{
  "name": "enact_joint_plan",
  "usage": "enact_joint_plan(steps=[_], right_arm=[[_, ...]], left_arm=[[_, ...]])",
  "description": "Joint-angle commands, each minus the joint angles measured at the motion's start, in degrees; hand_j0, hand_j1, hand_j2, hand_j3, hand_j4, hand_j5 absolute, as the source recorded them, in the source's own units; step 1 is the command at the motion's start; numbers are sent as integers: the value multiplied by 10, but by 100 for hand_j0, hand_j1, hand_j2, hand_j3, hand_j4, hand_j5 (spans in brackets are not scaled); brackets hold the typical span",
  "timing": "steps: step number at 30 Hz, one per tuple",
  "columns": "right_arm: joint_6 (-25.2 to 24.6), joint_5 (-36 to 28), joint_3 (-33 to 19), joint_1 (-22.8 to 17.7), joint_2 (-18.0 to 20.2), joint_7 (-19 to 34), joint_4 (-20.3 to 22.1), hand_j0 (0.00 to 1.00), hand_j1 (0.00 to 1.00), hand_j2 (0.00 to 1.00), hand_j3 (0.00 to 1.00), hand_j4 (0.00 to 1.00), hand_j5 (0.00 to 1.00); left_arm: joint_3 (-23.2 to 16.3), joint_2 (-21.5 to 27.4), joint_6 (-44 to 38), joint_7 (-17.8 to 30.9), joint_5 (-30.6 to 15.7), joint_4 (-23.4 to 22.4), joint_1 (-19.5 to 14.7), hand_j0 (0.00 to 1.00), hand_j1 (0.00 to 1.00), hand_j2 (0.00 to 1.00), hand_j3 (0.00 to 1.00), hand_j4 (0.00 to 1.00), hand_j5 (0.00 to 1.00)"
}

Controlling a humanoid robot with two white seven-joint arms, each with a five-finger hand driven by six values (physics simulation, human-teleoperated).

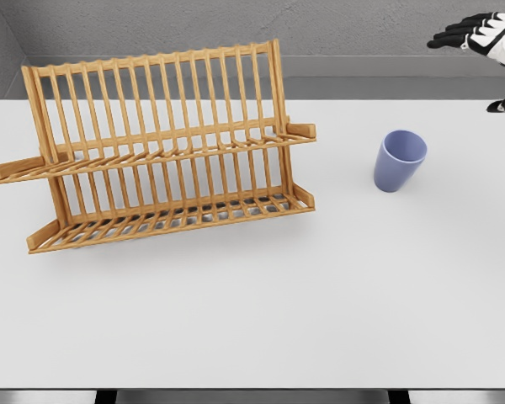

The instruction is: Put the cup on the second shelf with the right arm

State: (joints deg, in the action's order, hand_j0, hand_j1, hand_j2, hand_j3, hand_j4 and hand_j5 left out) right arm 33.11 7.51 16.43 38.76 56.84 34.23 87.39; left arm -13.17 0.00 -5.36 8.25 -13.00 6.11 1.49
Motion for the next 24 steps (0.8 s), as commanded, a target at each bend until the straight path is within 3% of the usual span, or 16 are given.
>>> enact_joint_plan(steps=[1, 4, 8, 10, 14, 16, 20, 24], right_arm=[[-9, 0, 58, 4, -24, 8, -36, 100, 100, 100, 100, 100, 100], [-8, 0, 130, 16, -31, 8, -104, 100, 100, 100, 100, 100, 100], [-9, 0, 176, 28, -48, 8, -131, 100, 100, 100, 100, 100, 100], [-9, 0, 224, 59, -58, 8, -146, 100, 100, 100, 100, 100, 100], [-9, 0, 240, 70, -67, 8, -161, 100, 100, 100, 100, 100, 100], [-8, 1, 273, 95, -69, 8, -176, 100, 100, 100, 100, 100, 100], [-9, 2, 275, 99, -77, 8, -180, 100, 100, 100, 100, 100, 100], [-8, 13, 284, 105, -89, 8, -214, 100, 100, 100, 100, 100, 100]], left_arm=[[0, 0, 0, 0, 0, 0, 0, 100, 100, 100, 100, 100, 100], [0, 0, 0, 0, 0, 0, 0, 100, 100, 100, 100, 100, 100], [0, 0, 0, 0, 0, 0, 0, 100, 100, 100, 100, 100, 100], [0, 0, 0, 0, 0, 0, 0, 100, 100, 100, 100, 100, 100], [0, 0, 0, 0, 0, 0, 0, 100, 100, 100, 100, 100, 100], [0, 0, 0, 0, 0, 0, 0, 100, 100, 100, 100, 100, 100], [0, 0, 0, 0, 0, 0, 0, 100, 100, 100, 100, 100, 100], [0, 0, 0, 0, 0, 0, 0, 100, 100, 100, 100, 100, 100]])
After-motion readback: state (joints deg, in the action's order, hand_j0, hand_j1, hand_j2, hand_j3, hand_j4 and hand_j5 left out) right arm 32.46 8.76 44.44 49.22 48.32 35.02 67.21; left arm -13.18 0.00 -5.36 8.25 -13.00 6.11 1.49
